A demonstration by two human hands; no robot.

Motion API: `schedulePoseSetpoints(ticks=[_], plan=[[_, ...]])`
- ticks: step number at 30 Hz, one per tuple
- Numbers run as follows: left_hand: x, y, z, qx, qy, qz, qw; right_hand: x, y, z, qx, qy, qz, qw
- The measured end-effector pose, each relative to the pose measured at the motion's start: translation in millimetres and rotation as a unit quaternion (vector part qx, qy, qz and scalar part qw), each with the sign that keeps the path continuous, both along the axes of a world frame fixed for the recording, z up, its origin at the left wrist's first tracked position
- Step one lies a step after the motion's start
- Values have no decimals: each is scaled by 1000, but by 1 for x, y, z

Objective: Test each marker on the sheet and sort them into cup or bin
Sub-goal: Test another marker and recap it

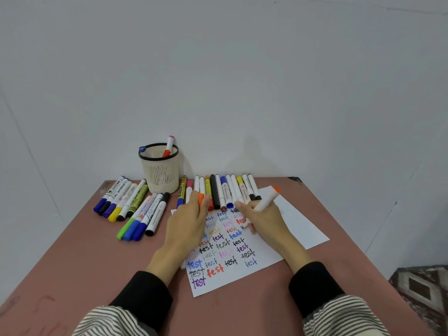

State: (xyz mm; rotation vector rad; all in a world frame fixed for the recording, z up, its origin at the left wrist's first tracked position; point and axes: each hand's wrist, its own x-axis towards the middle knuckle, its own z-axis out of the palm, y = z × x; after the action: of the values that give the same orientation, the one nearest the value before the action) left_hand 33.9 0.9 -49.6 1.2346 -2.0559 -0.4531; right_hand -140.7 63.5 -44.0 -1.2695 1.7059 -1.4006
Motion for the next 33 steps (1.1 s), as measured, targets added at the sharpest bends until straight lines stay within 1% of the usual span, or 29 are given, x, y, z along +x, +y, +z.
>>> schedulePoseSetpoints(ticks=[3,8,10,14,19,22,26,30,33], plan=[[0,0,0,12,8,-2,1000,1,-4,-6,25,18,-30,999],[0,-1,0,22,13,-4,1000,1,-5,-11,29,46,-28,998],[0,-1,-1,22,10,-4,1000,0,-6,-12,36,43,-35,998],[0,-5,-5,17,-7,-5,1000,0,-6,-13,28,49,-29,998],[0,-9,-8,27,-13,-2,1000,-7,-7,-10,11,47,-65,997],[-1,-10,-9,25,-33,1,999,-10,-6,-11,34,38,-50,997],[-1,-9,-8,17,-55,8,998,-8,-6,-13,38,73,-43,996],[-1,-8,-7,17,-51,6,999,-8,-5,-13,46,85,-30,995],[-1,-9,-8,19,-53,4,998,-9,-7,-13,40,63,-42,996]])
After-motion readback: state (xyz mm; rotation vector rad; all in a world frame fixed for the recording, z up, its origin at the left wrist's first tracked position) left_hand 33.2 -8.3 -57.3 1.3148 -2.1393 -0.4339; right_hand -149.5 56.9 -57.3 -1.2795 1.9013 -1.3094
